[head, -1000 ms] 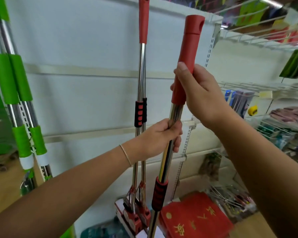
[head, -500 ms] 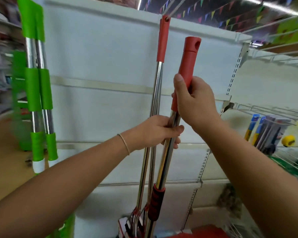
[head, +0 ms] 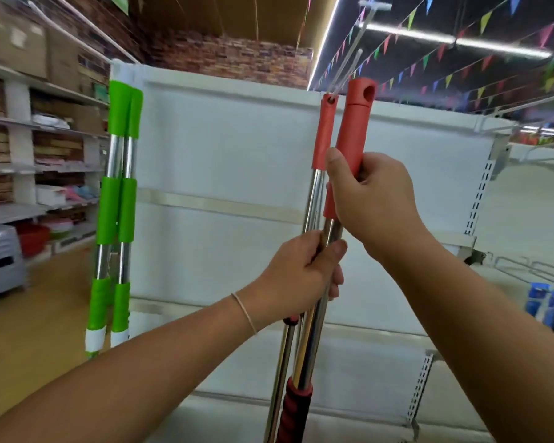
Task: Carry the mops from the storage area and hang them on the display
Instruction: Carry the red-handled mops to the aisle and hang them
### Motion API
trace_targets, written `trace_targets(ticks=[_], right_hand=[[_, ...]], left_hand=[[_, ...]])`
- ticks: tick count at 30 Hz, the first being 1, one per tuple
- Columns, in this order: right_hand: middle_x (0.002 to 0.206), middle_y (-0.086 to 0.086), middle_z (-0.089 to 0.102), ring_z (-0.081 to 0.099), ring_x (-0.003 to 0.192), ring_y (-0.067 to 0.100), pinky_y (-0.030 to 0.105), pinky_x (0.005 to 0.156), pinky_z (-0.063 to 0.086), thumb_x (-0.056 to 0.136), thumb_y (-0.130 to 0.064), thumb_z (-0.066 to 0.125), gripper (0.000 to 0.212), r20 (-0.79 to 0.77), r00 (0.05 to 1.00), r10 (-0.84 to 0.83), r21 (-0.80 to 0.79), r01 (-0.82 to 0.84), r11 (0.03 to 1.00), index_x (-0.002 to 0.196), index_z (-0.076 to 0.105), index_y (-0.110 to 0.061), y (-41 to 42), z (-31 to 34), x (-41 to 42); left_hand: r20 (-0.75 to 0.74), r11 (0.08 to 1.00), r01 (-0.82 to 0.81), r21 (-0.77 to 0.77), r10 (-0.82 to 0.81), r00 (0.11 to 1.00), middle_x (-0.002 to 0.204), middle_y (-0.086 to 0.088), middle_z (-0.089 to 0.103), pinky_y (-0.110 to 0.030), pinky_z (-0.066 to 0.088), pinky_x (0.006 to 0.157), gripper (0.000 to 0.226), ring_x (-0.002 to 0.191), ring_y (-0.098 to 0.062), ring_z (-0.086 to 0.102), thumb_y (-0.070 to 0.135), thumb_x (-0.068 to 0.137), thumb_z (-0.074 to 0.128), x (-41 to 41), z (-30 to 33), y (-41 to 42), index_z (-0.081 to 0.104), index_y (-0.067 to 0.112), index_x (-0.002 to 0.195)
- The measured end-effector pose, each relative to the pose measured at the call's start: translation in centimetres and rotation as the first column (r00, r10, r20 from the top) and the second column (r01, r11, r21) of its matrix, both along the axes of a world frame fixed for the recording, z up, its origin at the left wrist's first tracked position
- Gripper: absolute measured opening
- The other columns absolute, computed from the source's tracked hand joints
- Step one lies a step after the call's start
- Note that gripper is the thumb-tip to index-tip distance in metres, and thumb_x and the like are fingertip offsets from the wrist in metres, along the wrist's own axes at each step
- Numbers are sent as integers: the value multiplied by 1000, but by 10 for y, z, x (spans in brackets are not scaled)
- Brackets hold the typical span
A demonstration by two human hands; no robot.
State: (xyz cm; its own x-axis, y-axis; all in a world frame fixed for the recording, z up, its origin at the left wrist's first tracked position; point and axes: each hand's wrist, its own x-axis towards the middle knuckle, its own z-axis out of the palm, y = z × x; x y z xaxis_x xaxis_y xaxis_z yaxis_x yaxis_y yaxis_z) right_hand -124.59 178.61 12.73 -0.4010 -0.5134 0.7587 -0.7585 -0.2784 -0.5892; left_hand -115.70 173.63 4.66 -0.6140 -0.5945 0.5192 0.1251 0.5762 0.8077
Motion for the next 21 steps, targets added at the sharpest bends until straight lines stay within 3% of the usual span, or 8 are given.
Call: trace_targets(ticks=[4, 8, 13, 16, 21], right_hand=[[68, -1, 65, 66, 59, 14, 41, 65, 61, 97, -48, 55, 39, -13, 1000, -2, -32, 2, 999, 86, 64, -11, 0, 17, -6], [58, -6, 61, 65, 54, 7, 40, 65, 61, 97, -46, 57, 37, -25, 1000, -13, -47, 12, 999, 80, 64, -14, 0, 30, -9], [54, -6, 62, 66, 56, 11, 42, 67, 60, 94, -47, 60, 39, -50, 998, -27, -104, 21, 994, 75, 67, -14, -4, 44, -7], [54, -7, 64, 67, 57, 5, 36, 66, 60, 93, -46, 63, 38, -48, 998, -39, -118, 33, 992, 64, 61, -22, -7, 52, -5], [57, -7, 66, 67, 56, 3, 33, 63, 61, 92, -45, 65, 36, -16, 998, -54, -140, 51, 989, 68, 65, -19, -15, 55, -4]], left_hand=[[-3, 1000, 27, 16, -27, 1000, 67, -3, 65, -40, 57, 66, 22, 60, -21, 64, 28, 101, 45, -5, 19, -1, 52, 11, 89], [17, 998, 58, 31, -58, 998, 71, -9, 66, -41, 58, 67, 21, 61, -25, 65, 25, 100, 47, -6, 37, -5, 52, 8, 88], [70, 993, 115, -11, -114, 991, 75, -16, 67, -45, 58, 68, 18, 67, -34, 68, 19, 100, 47, -1, 58, -17, 49, 5, 90], [137, 988, 155, -17, -151, 979, 80, -18, 69, -43, 57, 71, 17, 71, -33, 69, 17, 101, 47, 3, 71, -25, 47, 2, 94], [243, 972, 236, -15, -226, 943, 91, -21, 67, -37, 58, 72, 15, 78, -32, 69, 14, 101, 47, 10, 87, -34, 46, -1, 106]])
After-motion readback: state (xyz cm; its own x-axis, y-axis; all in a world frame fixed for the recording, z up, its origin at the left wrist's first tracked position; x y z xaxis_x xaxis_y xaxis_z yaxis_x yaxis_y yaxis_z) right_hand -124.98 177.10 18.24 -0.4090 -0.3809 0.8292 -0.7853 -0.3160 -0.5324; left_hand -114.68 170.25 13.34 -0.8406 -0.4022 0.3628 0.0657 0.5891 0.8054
